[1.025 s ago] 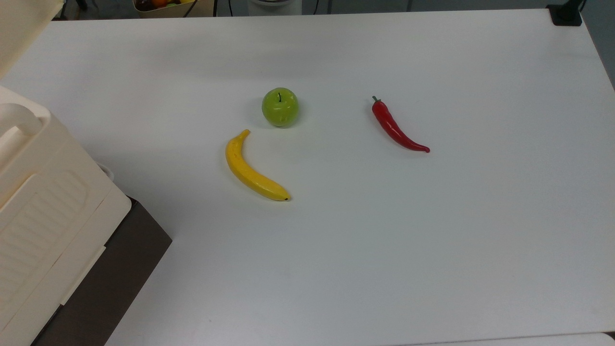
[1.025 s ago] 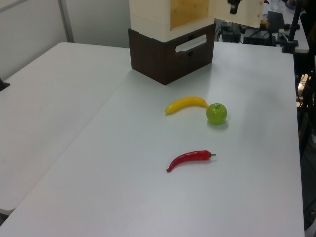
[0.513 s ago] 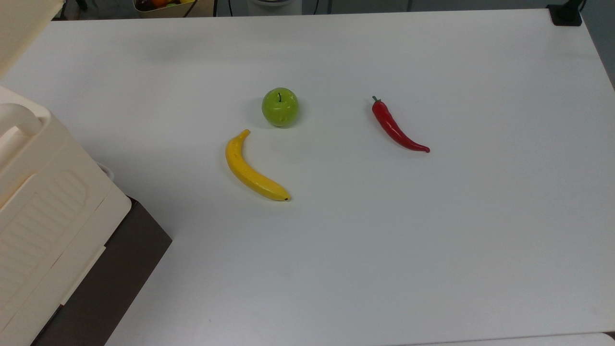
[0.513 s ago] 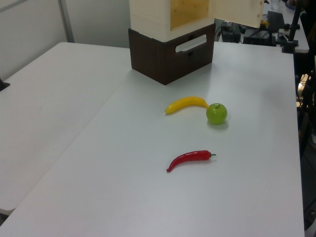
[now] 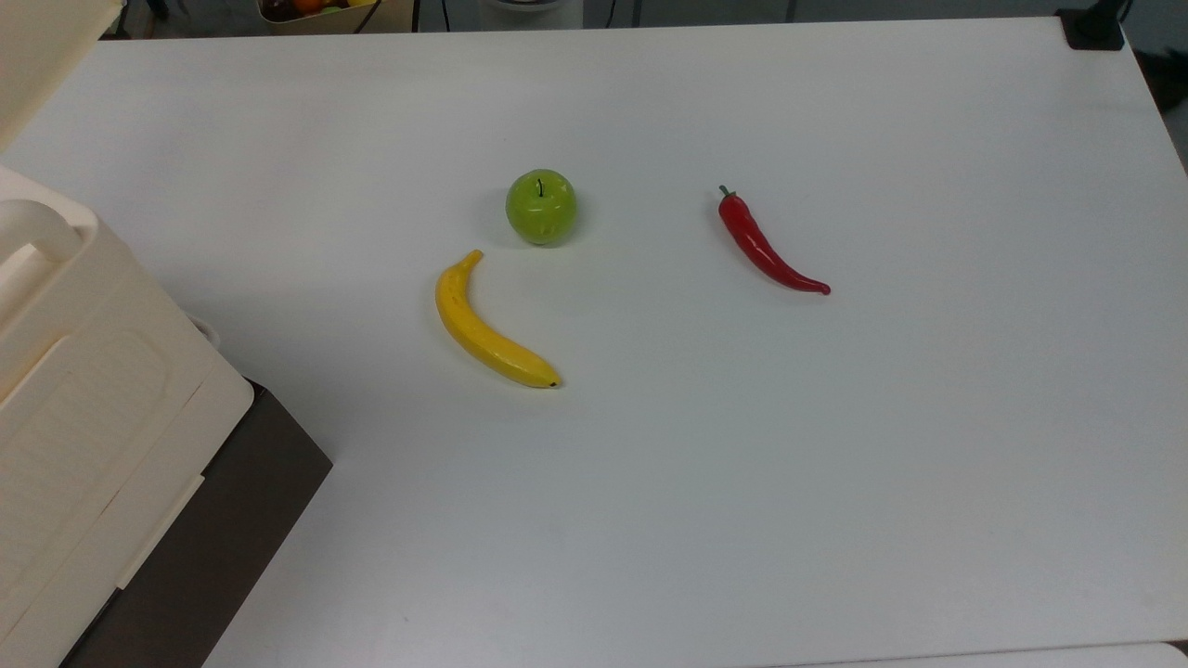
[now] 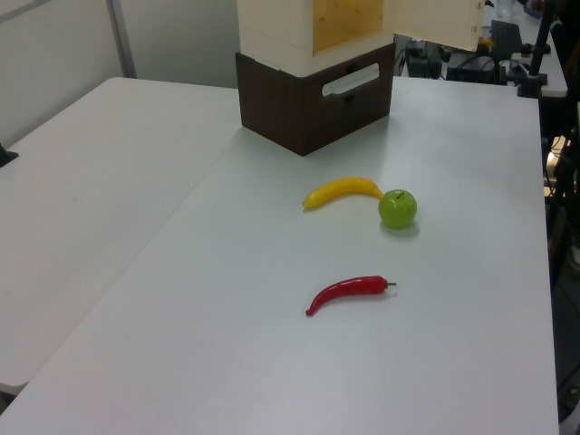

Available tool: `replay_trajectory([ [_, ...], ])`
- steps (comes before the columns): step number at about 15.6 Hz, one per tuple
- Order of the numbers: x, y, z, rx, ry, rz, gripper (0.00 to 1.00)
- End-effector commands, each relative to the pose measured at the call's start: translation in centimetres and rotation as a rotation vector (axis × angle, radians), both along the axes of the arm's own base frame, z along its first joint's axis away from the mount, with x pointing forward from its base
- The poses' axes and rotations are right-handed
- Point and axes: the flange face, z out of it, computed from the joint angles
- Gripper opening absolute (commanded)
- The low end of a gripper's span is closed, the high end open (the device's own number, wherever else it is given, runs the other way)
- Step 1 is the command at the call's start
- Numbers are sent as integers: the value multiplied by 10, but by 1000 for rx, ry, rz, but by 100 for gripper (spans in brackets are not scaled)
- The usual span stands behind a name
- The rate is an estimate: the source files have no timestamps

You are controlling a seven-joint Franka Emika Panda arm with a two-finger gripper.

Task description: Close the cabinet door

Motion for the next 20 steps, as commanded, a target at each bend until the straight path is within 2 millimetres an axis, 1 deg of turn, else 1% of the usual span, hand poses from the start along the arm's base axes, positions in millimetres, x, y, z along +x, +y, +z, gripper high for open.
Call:
replay_trajectory([
  [1,4,-16,-18,27,-2,28,1],
  [4,13,-13,-26,73,-17,41,1],
  [6,20,-6,-28,100,-38,50,1],
  [7,27,-2,-30,115,-60,53,1],
  [9,38,7,-27,141,-130,54,1],
  [10,48,14,-28,146,-155,53,1],
  [14,90,39,-45,134,-221,38,1],
  [17,123,57,-64,118,-274,27,1],
  [19,138,60,-72,111,-337,-20,1],
  [20,142,59,-70,104,-381,-49,1],
])
